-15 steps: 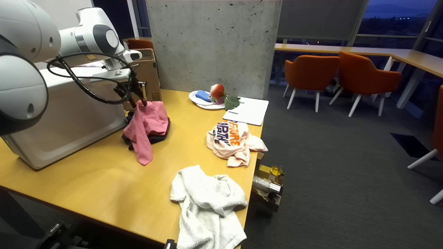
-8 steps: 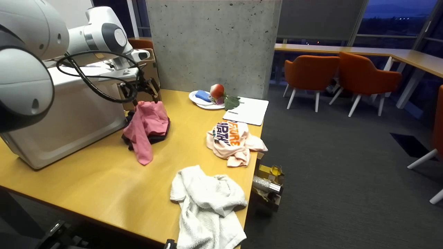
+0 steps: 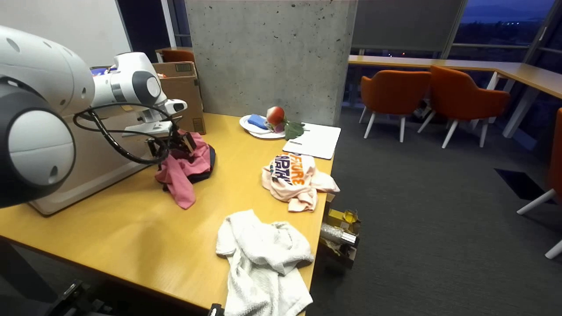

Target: Put the pink shirt on the blue shirt, then put them on the peach shirt, then put them on the white towel and move them backwards

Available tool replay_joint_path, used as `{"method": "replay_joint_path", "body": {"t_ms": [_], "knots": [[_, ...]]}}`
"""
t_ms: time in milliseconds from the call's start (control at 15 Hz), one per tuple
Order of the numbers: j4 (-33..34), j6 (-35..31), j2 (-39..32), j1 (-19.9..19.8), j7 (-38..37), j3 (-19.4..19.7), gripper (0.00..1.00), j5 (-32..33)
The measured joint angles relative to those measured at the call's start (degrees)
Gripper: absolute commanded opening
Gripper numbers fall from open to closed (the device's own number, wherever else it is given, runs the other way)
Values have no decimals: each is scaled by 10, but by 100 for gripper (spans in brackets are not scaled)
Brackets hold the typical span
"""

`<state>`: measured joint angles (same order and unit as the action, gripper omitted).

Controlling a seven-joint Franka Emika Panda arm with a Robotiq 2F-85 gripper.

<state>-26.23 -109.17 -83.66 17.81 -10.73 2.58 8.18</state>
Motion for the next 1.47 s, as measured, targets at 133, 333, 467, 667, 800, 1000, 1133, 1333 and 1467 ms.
{"method": "replay_joint_path", "body": {"t_ms": [133,333,467,667,800,1000,1133,1333,1467], "knots": [[0,0,-11,0,0,-1,100,-4],[-3,0,-15,-3,0,-1,72,-8],[-6,0,-15,-6,0,-1,58,-10],[-7,0,-15,-9,0,-1,34,-12],[-7,0,-15,-11,0,-1,20,-14],[-4,12,-12,-17,0,-1,3,-15],[4,36,-11,-25,0,-1,4,-17],[3,54,-2,-43,-1,0,5,-17],[4,67,10,-62,-1,2,5,-17]]}}
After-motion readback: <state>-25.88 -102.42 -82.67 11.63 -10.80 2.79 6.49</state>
